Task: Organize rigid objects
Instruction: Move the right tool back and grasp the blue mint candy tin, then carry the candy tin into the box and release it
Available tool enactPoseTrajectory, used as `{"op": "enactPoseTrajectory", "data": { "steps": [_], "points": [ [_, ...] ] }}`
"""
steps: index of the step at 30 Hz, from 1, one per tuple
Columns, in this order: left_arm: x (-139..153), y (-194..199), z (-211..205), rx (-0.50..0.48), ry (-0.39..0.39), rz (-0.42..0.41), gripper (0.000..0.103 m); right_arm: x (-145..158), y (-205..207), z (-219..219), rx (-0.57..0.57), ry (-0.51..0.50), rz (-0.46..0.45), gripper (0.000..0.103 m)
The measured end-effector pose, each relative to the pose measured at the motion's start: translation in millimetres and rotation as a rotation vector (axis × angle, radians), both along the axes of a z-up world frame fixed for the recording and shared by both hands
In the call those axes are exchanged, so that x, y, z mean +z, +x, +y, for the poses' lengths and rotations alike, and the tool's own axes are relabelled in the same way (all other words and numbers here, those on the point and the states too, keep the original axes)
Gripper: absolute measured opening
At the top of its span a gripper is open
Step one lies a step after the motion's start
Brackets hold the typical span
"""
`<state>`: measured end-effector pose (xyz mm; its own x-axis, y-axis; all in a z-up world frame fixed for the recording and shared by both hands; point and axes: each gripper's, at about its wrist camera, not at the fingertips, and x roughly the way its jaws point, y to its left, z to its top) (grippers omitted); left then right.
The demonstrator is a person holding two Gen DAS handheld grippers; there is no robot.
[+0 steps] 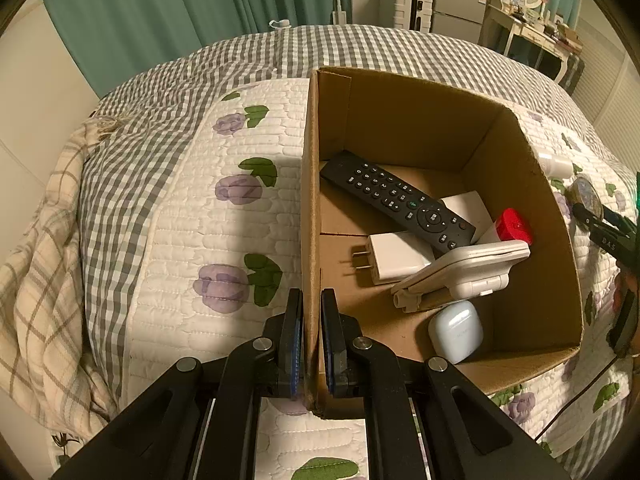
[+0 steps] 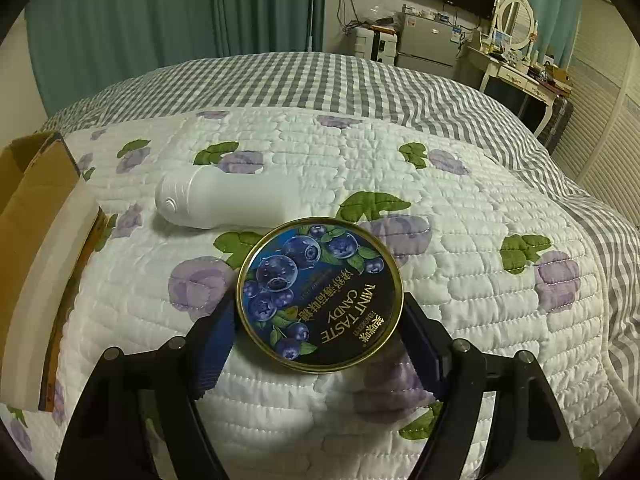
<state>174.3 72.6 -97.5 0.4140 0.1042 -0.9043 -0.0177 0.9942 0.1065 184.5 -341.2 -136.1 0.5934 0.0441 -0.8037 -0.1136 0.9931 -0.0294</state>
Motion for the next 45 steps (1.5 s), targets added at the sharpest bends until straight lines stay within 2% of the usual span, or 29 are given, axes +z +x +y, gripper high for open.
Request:
{"op": "enactPoseTrajectory", "data": {
  "steps": [13, 22, 26, 32, 36, 40, 45],
  "points": [
    [0, 0, 0, -0.007, -0.001, 0.001, 0.009, 20, -36, 6, 0.015, -0.038, -0.084, 0.076],
    [0, 1, -2, -0.013, -0.002, 0.002, 0.009, 61, -68, 28, 0.081, 0.006, -0.118, 0.076],
    [1, 0, -1, -0.016, -0.004, 0.001, 0.009, 92, -78, 52, 0.129, 0.002, -0.146, 0.076],
    [1, 1, -1, -0.016, -0.007, 0.001, 0.009, 142, -86, 97, 0.231, 0.055, -0.211, 0.076],
    [1, 1, -1, -0.018, -0.007, 0.001, 0.009, 162, -85, 132, 0.305, 0.082, -0.244, 0.076],
    [1, 1, -2, -0.024, -0.005, 0.000, 0.009, 165, -83, 173, 0.387, 0.091, -0.240, 0.076],
    [1, 0, -2, -0.032, -0.008, -0.005, 0.009, 142, -68, 213, 0.438, 0.098, -0.179, 0.076]
  ]
}}
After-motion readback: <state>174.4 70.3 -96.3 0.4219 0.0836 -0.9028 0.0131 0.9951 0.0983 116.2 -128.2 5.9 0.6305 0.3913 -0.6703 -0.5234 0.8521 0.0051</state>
